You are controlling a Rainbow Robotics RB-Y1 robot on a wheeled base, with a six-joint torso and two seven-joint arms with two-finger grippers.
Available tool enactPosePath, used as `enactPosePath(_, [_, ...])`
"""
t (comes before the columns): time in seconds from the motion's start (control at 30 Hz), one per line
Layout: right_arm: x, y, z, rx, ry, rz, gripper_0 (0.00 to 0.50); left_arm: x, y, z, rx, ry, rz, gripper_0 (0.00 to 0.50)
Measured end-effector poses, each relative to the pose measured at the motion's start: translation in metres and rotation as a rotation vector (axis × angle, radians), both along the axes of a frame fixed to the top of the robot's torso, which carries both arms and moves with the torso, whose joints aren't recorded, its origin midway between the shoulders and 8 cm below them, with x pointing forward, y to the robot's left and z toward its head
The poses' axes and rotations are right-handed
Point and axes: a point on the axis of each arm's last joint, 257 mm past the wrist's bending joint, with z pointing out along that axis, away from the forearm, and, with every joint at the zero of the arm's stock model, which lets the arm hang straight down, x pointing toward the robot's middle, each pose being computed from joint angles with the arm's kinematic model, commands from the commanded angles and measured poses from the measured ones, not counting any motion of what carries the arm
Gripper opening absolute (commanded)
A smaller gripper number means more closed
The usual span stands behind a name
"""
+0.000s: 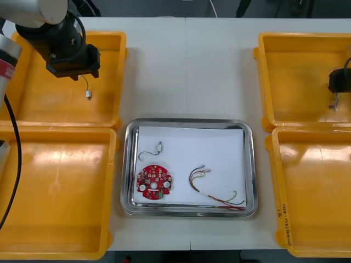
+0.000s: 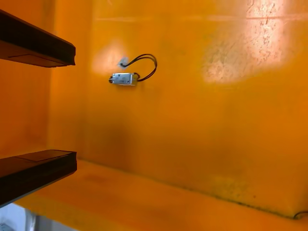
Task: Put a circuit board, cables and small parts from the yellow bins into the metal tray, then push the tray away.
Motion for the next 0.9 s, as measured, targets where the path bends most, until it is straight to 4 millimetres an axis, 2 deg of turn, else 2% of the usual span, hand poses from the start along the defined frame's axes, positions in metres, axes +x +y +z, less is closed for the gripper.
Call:
enactPosePath(0.17, [0.002, 0.007, 0.012, -0.021, 0.009, 0.045, 0.0, 0.008, 0.008, -0.005, 0.01, -0.016, 0.021, 0.5])
enactPosePath(0.33, [-0.003, 0.011, 0.021, -0.049, 0.066, 0.085, 0.0, 0.008, 0.012, -0.013, 0.033, -0.005, 0.028, 0.5])
enactPosePath(0.53, [-0.009, 0.023, 0.038, 0.02, 0.109, 0.063, 0.0, 0.01, 0.022, -0.027, 0.035, 0.016, 0.04, 0.5])
enactPosePath(0.9, [-0.032, 0.035, 0.044, 0.018, 0.214, 0.135, 0.0, 0.027, 0.022, -0.028, 0.033, -0.05, 0.007, 0.5])
